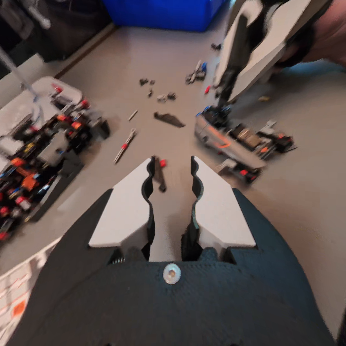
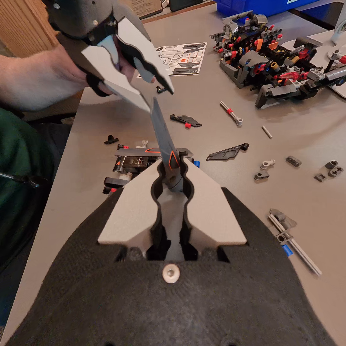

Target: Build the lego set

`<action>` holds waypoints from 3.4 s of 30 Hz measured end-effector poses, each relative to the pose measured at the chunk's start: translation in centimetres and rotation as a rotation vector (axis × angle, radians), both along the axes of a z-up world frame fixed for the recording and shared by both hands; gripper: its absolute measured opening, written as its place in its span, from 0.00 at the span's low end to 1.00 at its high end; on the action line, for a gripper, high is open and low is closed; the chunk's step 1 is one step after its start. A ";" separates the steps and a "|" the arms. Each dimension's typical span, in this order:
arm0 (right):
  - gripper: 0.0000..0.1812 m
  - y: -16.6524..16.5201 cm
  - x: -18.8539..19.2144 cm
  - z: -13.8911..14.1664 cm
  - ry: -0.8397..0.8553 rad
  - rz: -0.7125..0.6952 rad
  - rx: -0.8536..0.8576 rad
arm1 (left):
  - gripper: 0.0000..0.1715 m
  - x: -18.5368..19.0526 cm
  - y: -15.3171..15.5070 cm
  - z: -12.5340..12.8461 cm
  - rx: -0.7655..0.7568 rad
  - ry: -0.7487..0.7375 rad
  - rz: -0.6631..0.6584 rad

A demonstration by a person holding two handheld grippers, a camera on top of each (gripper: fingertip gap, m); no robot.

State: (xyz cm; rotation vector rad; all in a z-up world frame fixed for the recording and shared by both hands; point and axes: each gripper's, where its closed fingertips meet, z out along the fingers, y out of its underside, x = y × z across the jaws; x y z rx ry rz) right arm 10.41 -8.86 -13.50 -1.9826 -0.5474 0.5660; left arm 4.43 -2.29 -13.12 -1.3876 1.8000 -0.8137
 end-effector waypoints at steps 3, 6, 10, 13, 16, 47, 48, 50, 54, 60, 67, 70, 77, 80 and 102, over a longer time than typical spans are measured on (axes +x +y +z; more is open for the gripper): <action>0.07 0.0 -0.2 0.0 -0.002 0.003 0.003 | 0.20 2.1 -4.2 1.2 -0.103 -0.032 -0.107; 0.07 0.1 -0.4 -0.1 -0.011 0.007 0.004 | 0.18 4.2 -6.6 1.7 -0.113 -0.033 -0.142; 0.07 0.0 -0.4 0.0 -0.013 0.009 0.006 | 0.12 6.0 -7.4 1.1 -0.050 -0.020 -0.148; 0.07 0.0 -0.4 -0.1 -0.016 0.009 0.003 | 0.07 6.3 -7.9 0.9 -0.048 -0.034 -0.189; 0.07 0.0 -0.5 -0.1 -0.015 0.011 0.003 | 0.05 6.2 -7.8 1.0 -0.043 -0.030 -0.198; 0.03 0.3 -1.1 -0.4 -0.064 0.007 0.014 | 0.02 4.7 -7.7 1.0 -0.081 -0.079 -0.222; 0.03 0.3 -1.1 -0.4 -0.062 0.006 0.013 | 0.02 4.6 -7.8 1.1 -0.102 -0.088 -0.232; 0.03 0.4 -1.1 -0.6 -0.075 -0.001 0.008 | 0.01 4.4 -8.2 1.0 -0.118 -0.093 -0.256; 0.02 0.6 -0.7 -0.6 -0.083 -0.027 0.006 | 0.00 3.9 -9.2 1.0 -0.069 -0.119 -0.303; 0.03 0.7 -0.4 -0.6 -0.069 -0.047 -0.006 | 0.00 3.4 -8.2 1.0 -0.090 -0.117 -0.291; 0.16 -1.3 2.2 1.6 -0.009 -0.111 -0.023 | 0.00 2.6 -6.4 0.8 -0.077 -0.102 -0.232; 0.14 -2.9 3.9 1.9 -0.092 -0.164 -0.053 | 0.00 2.2 -5.6 0.9 -0.036 -0.105 -0.221; 0.14 -3.9 3.3 -2.9 -0.318 -0.200 -0.235 | 0.02 2.3 -4.2 0.7 -0.060 -0.109 -0.191; 0.08 -3.2 3.3 -4.3 -0.386 -0.247 -0.276 | 0.02 2.3 -4.3 0.7 -0.078 -0.121 -0.191; 0.00 -6.5 -0.2 7.7 0.218 -0.057 0.349 | 0.10 3.6 -9.5 7.6 -0.082 -0.333 -0.343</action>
